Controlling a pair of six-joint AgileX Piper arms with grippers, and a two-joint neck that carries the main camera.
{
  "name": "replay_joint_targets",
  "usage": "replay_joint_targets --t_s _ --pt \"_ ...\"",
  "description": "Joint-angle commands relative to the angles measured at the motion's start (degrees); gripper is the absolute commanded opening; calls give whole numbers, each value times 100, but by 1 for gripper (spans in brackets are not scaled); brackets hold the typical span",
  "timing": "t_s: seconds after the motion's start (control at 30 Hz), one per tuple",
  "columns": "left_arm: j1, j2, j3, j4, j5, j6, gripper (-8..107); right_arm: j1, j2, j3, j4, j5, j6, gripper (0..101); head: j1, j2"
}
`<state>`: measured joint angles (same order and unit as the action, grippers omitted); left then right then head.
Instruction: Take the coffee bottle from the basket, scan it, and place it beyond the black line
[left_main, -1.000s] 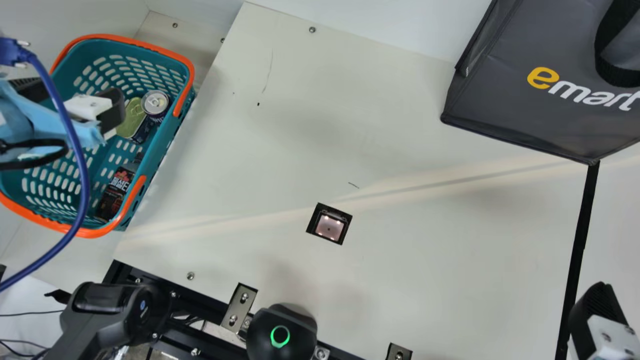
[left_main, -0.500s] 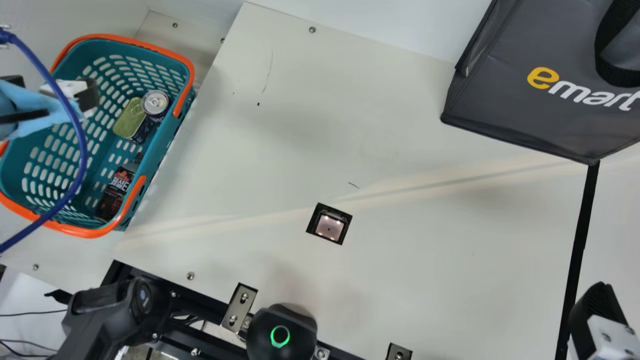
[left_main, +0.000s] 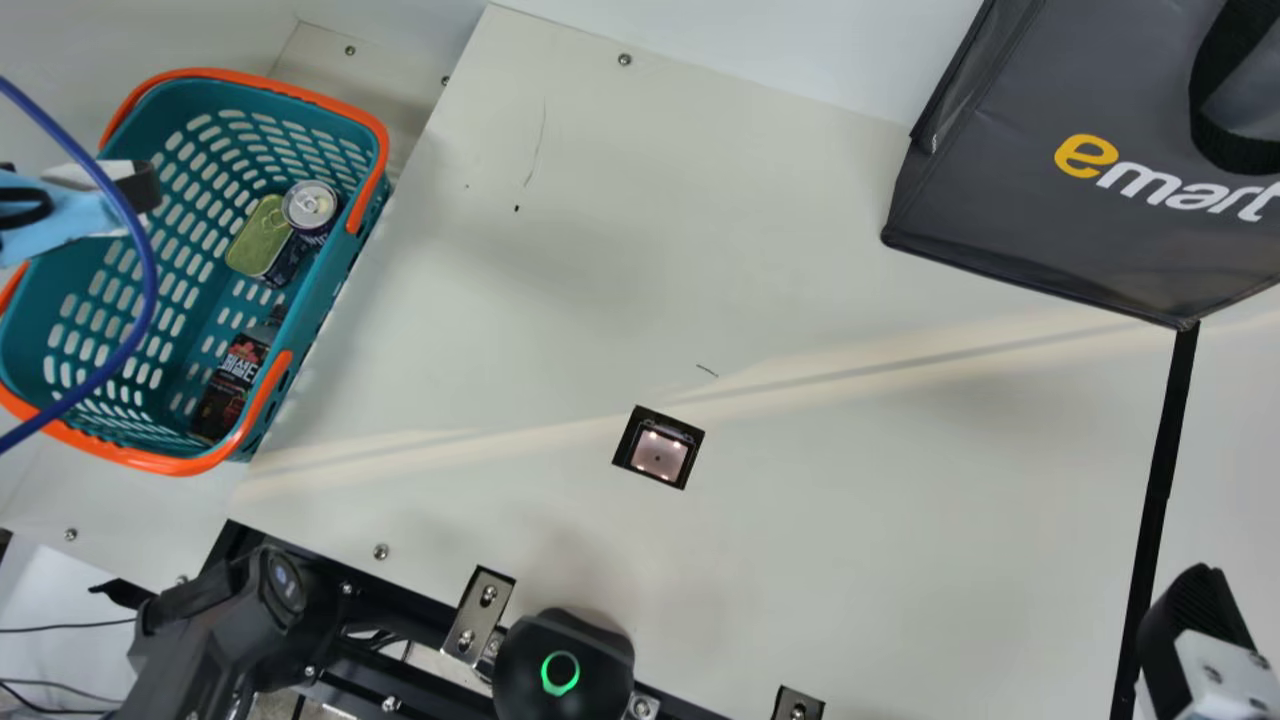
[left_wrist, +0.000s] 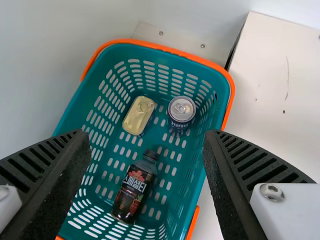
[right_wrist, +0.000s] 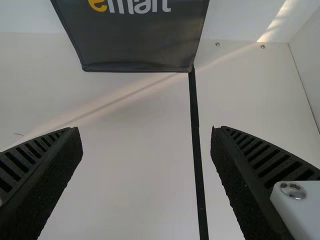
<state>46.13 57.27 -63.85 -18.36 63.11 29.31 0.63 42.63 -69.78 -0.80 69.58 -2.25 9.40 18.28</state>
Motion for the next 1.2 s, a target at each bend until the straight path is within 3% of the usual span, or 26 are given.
replay_joint_targets --t_s 0.0,0.77,1.17 --pt "104 30 29 -149 11 189 90 0 0 0 0 0 0 91 -148 14" --pt "957 607 643 -787 -183 1870 90 0 0 0 0 0 0 91 -148 14" --pt "1018 1001 1025 -858 -676 2707 90 0 0 0 0 0 0 91 -148 14"
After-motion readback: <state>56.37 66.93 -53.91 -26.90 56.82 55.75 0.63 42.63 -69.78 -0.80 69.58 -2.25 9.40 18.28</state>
